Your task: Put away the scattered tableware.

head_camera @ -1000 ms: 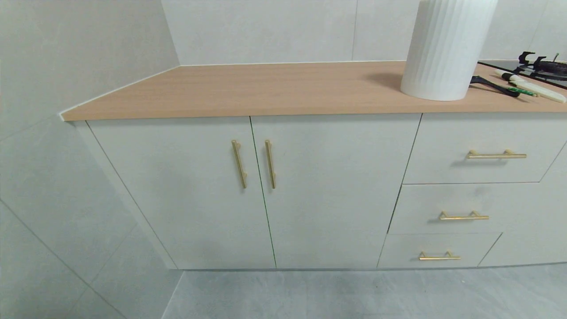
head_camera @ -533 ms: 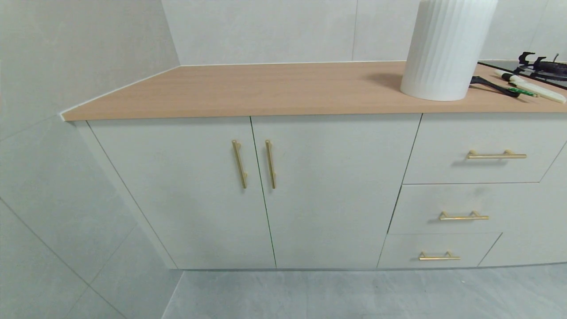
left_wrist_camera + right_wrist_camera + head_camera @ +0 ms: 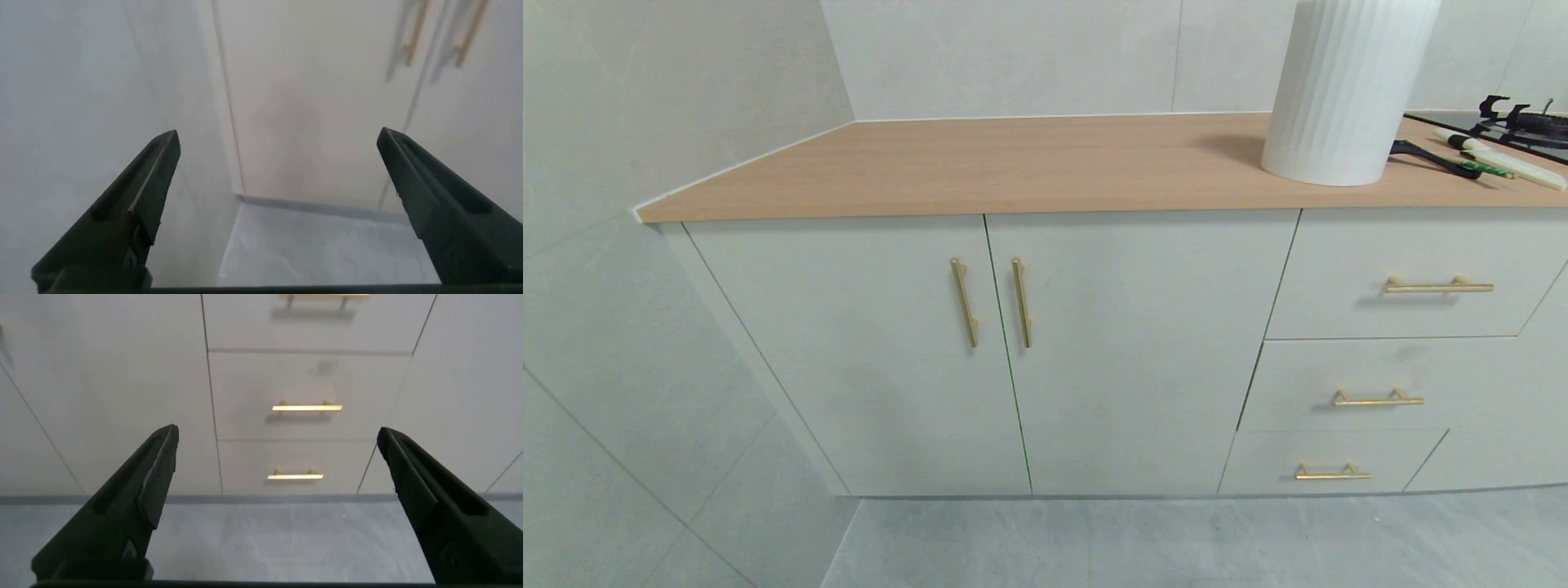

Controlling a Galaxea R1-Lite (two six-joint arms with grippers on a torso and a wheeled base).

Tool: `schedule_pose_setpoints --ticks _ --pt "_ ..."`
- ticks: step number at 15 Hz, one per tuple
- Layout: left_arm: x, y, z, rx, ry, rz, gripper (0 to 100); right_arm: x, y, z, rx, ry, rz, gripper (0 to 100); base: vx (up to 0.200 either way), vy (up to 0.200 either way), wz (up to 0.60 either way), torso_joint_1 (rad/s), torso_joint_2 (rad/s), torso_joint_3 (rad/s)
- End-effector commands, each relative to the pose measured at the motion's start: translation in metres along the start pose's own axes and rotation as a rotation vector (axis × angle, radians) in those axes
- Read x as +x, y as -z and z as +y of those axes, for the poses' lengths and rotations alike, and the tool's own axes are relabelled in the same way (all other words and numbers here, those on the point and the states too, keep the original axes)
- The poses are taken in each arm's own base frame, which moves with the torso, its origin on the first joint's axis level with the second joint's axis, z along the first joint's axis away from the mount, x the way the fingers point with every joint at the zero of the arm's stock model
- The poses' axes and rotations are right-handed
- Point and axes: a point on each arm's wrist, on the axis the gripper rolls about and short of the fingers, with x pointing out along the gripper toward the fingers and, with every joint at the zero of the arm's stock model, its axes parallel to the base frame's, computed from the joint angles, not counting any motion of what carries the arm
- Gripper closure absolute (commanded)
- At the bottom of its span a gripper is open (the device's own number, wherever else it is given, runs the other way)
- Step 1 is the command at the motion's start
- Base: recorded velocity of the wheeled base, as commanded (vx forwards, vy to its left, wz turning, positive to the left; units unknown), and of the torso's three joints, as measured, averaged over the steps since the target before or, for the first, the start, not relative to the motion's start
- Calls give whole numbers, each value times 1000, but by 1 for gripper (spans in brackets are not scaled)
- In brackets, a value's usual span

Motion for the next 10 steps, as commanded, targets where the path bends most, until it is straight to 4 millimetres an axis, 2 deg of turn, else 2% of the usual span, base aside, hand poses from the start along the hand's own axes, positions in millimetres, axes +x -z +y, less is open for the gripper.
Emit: schedule_pose_setpoints --ticks 1,2,10 --pt "4 14 -2 8 10 40 0 1 2 0 3 -1 10 0 0 0 0 0 0 0" --pt "5 19 -2 13 20 57 0 0 7 1 13 -15 61 0 0 0 0 0 0 0" --pt "7 24 -7 -32 184 62 0 0 6 1 21 -18 51 0 0 0 0 0 0 0"
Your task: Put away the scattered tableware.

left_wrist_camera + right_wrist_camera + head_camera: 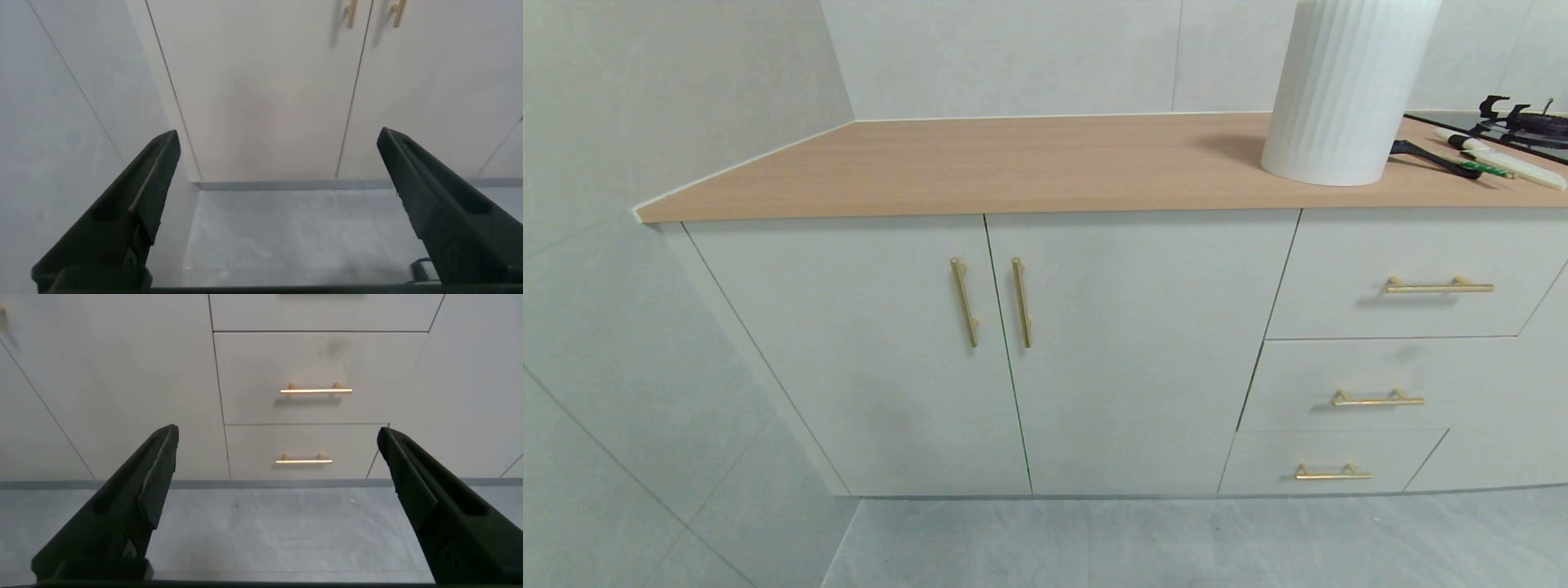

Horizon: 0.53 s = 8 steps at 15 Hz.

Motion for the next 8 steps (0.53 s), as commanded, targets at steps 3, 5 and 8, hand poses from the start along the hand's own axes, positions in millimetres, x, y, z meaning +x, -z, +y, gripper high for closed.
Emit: schedule_pose_setpoints --ticks 3,5,8 --pt "0 1 0 -14 2 0 0 0 0 0 4 0 1 0 0 0 0 0 0 0" --pt "0 1 0 -20 1 0 0 0 0 0 3 0 3 0 0 0 0 0 0 0" --pt "0 1 0 -20 1 0 0 0 0 0 4 0 3 0 0 0 0 0 0 0"
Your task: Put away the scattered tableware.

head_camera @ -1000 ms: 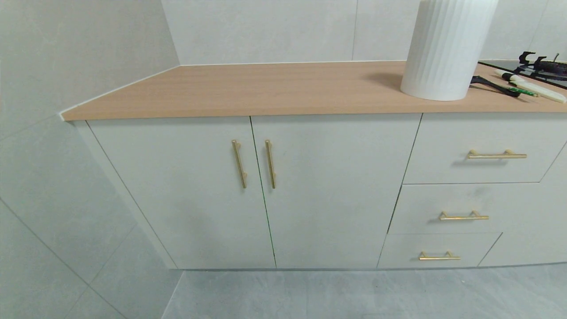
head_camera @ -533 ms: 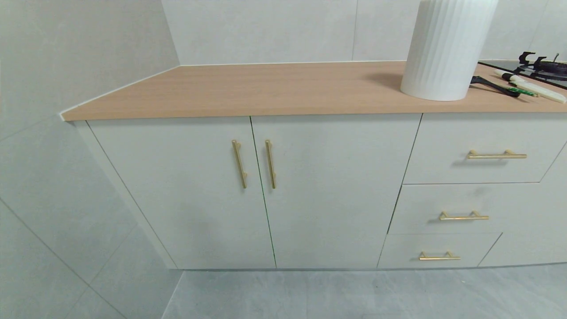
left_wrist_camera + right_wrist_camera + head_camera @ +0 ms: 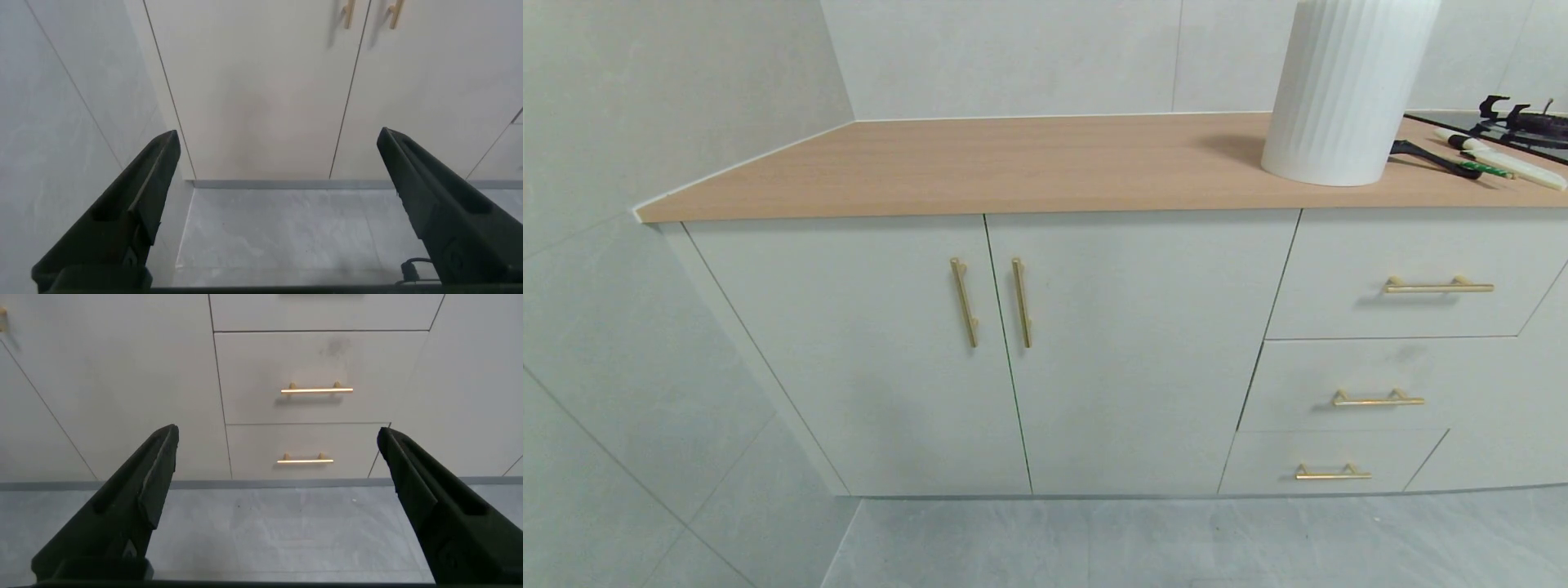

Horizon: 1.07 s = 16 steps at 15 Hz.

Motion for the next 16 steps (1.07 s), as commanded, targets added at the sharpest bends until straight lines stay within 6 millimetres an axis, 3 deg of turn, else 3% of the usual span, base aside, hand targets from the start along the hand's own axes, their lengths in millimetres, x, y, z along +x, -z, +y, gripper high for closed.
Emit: schedule_pose_setpoints --ticks 1,9,16 --pt "0 0 0 0 -2 -1 0 0 0 0 -2 0 3 0 0 0 0 0 0 0" --pt "0 0 0 -9 -5 1 0 0 0 0 1 -17 3 0 0 0 0 0 0 0" --pt "0 0 0 -11 -5 -1 0 0 0 0 3 -15 3 0 0 -200 0 4 2 1"
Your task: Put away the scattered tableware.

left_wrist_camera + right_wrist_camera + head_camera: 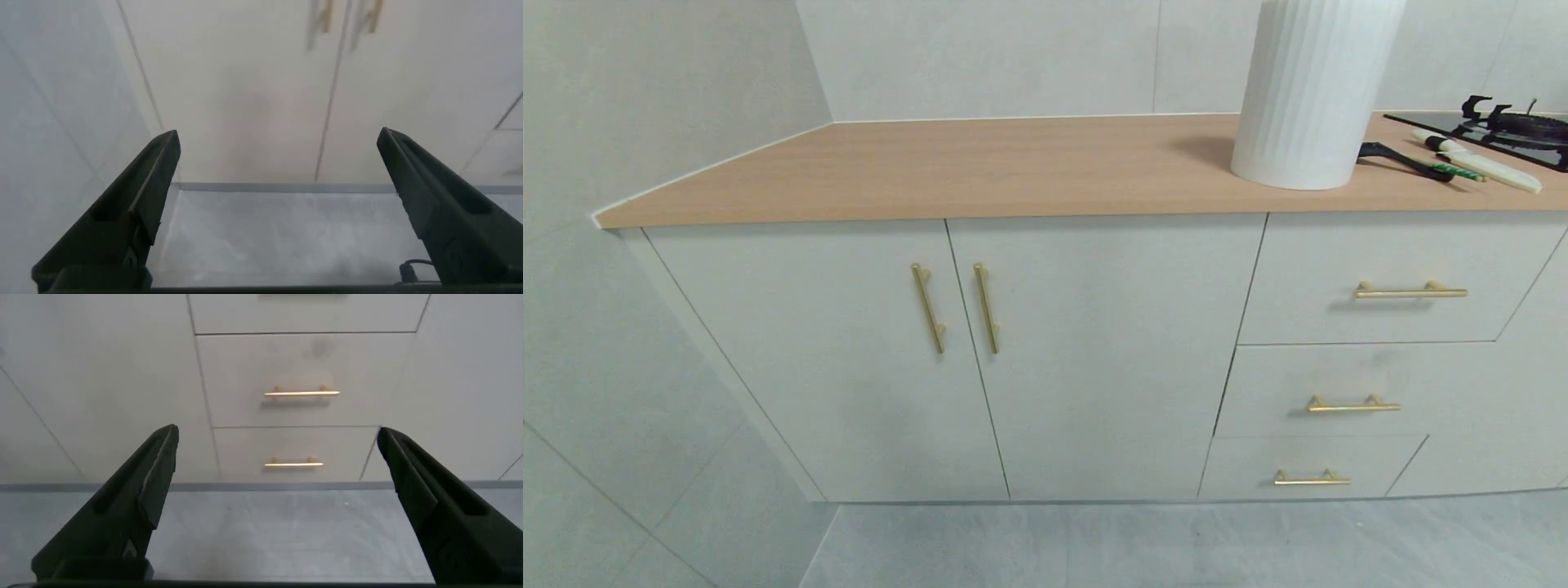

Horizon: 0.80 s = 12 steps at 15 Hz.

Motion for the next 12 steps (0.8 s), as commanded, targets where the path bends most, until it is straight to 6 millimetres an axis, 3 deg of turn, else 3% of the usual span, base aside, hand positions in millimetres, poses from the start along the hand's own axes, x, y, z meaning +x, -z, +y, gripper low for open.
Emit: schedule_pose_setpoints --ticks 1,10,12 --pt "0 0 0 -1 0 1 0 0 0 0 -1 1 2 0 0 -200 0 2 7 7" --pt "0 0 0 -1 0 2 0 0 0 0 1 1 0 0 0 -200 0 4 3 3" --pt "0 0 0 -1 0 1 0 0 0 0 1 1 0 0 0 0 0 0 0 0"
